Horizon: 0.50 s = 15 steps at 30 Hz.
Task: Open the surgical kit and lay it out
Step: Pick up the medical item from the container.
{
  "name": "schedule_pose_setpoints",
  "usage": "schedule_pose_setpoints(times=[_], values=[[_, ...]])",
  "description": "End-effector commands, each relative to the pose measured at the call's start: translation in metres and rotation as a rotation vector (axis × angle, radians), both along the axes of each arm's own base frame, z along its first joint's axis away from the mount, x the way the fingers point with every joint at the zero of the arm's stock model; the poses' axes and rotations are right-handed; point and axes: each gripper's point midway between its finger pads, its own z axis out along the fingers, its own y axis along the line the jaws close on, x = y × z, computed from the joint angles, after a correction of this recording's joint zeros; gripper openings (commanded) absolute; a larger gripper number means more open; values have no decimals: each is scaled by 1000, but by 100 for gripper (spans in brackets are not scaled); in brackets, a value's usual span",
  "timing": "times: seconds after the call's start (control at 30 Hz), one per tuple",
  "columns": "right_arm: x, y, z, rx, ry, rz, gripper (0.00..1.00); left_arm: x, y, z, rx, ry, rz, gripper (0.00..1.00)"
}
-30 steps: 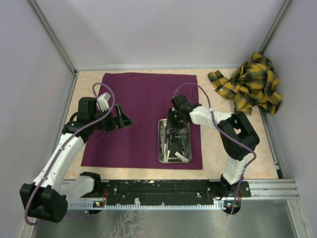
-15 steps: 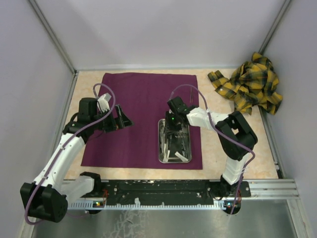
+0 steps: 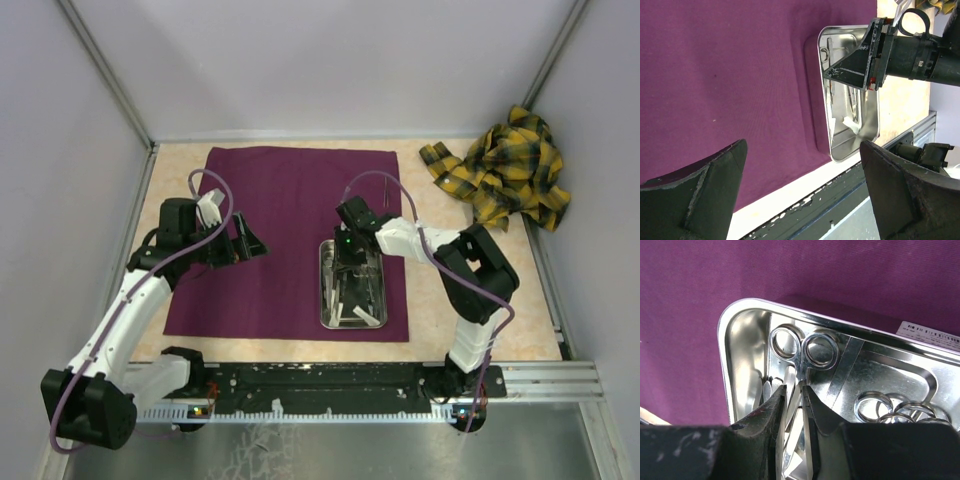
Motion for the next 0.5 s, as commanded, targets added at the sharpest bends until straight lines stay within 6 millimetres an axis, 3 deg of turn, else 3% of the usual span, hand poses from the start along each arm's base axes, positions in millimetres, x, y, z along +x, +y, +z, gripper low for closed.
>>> schedule_pose_setpoints(times=[0.0, 0.3, 0.47], values=[[3, 13, 7, 15, -25, 13, 19, -2, -2, 4, -4, -34, -22, 100], [0, 10, 2, -8, -13, 10, 17, -4, -2, 4, -8, -38, -22, 100], [-1, 11, 2, -6, -10, 11, 8, -4, -1, 5, -8, -39, -21, 100]])
